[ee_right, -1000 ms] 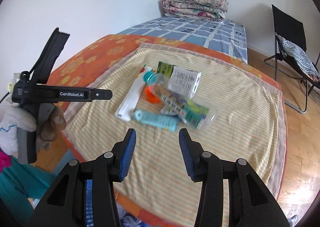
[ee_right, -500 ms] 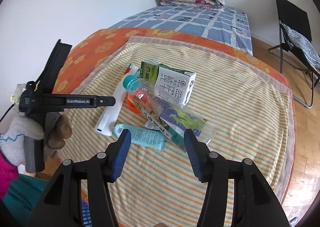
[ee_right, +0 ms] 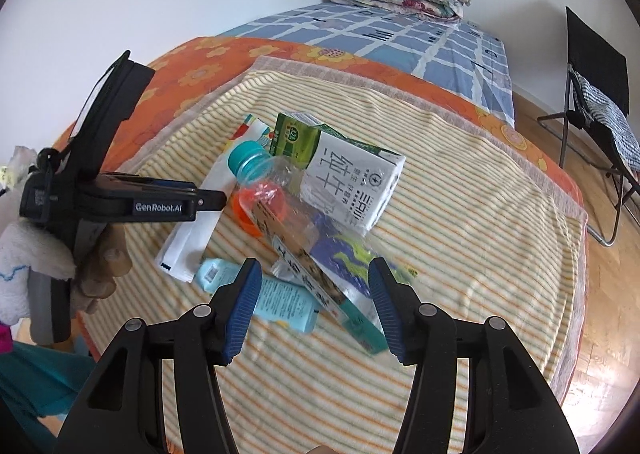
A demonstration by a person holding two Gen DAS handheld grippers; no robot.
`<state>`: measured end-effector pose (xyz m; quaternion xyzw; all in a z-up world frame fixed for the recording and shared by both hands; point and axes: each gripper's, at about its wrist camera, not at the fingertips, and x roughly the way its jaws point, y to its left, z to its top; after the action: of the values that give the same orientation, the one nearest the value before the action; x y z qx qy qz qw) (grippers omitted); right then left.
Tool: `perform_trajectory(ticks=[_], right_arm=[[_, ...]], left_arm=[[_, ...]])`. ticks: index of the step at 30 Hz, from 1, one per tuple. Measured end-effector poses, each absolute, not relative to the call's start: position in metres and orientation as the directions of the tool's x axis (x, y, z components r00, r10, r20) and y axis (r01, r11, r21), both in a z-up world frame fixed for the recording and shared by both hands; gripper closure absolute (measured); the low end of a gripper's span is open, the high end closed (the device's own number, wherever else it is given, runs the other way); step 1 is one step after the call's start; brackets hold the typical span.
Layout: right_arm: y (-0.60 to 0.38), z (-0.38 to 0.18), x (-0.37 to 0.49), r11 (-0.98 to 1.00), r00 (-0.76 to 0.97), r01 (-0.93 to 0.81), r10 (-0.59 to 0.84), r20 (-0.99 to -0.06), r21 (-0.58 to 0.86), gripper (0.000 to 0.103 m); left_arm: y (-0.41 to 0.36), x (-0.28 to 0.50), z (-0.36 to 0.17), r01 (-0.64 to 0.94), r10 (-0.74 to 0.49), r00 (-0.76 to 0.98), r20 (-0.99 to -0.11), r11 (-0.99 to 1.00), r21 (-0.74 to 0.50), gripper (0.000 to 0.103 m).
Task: Collect trash
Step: 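Grasp the long white toothpaste box with the left gripper while the right gripper reaches the bottle, then grasp the clear water bottle with the right gripper and lift it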
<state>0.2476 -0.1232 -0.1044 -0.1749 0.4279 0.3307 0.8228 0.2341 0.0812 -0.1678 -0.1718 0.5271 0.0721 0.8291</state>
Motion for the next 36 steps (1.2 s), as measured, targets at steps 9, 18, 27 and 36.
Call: perform_trajectory(ticks=[9,18,27,36], right_arm=[[-0.105,-0.108,0.248,0.702,0.441,-0.71,0.385,-0.811,-0.052,0.037],[-0.077,-0.125,0.239,0.636,0.538,-0.727,0.294,-0.79,-0.258,0.032],[-0.07,-0.133,0.241,0.621,0.575,-0.715,0.264,-0.774,-0.32,0.035],[-0.08,-0.114,0.226,0.639,0.548,-0.732,0.344,-0.762,-0.237,0.044]], left_arm=[[0.101,0.232,-0.167,-0.331,-0.097,0.454,-0.886,0.905,-0.269,0.082],[0.11,0.224,-0.16,-0.342,-0.094,0.46,-0.883,0.899,-0.274,0.084],[0.126,0.213,-0.156,-0.36,-0.078,0.466,-0.881,0.893,-0.269,0.084],[0.127,0.194,-0.137,-0.344,-0.063,0.499,-0.864,0.901,-0.264,0.084]])
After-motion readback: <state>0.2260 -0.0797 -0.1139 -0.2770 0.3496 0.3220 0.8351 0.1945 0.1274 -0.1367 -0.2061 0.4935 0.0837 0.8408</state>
